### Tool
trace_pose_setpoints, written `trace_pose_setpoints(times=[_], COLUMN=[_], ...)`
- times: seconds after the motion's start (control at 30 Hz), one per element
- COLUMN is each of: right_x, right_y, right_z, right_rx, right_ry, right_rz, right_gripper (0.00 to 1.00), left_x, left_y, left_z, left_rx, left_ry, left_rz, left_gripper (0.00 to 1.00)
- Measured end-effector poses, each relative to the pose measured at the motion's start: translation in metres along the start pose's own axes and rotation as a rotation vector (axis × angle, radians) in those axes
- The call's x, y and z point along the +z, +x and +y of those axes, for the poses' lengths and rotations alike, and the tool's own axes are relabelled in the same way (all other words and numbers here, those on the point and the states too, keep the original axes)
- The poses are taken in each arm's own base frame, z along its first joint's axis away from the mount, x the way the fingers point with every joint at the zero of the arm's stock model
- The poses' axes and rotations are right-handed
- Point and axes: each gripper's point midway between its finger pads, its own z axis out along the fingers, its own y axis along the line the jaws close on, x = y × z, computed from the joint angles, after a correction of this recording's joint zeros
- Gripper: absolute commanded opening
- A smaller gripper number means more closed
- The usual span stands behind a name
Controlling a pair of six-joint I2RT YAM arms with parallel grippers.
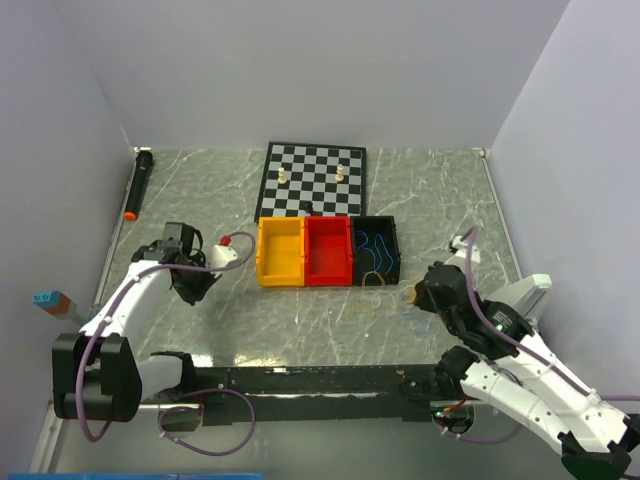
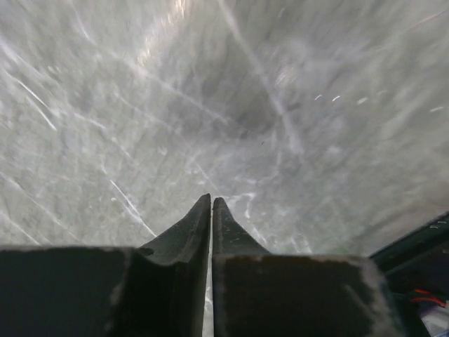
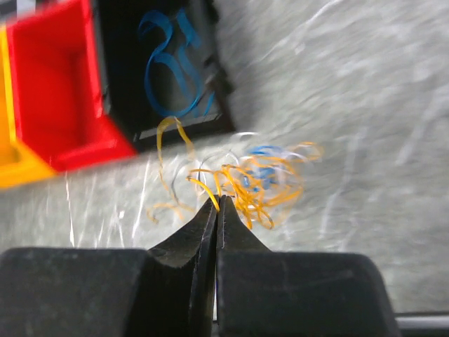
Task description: Untangle the cables
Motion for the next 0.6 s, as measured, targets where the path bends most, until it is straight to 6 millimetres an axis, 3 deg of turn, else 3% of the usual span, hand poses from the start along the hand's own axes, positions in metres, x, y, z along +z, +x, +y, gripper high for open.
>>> trace_pose_setpoints(times=[0.07, 0.13, 0.27, 0.4, 0.53, 0.6], right_x=[0.006, 0.011, 0.011, -0.007, -0.034, -0.037], right_y=[0.014, 0.028, 0.033, 0.015, -0.017, -0.017], right_z=[0.007, 0.017, 0.049, 0.090, 0.142, 0.152], right_rx=[-0.019, -0.040, -0.066, -0.070, -0.047, -0.045], right_ry=[-0.036, -0.079, -0.222, -0.412, -0.643, -0.694], right_rz=[0.047, 0.104, 0.147, 0.129, 0.075, 0.077], right_gripper=[0.00, 0.00, 0.00, 0.00, 0.00, 0.00], left_x=[-0.008, -0.019, -0.045, -0.065, -0.081, -0.082], left_y=[-0.011, -0.030, -0.089, -0.138, -0.164, -0.171], left_z=[0.000, 0.003, -0.005, -0.049, -0.081, -0.089], left_rx=[0.003, 0.016, 0.108, 0.223, 0.259, 0.258], left_ry=[0.019, 0.024, 0.038, 0.145, 0.251, 0.286], left_rz=[-0.031, -0.081, -0.221, -0.346, -0.427, -0.441], left_gripper=[0.32, 0.38, 0.45, 0.48, 0.48, 0.49])
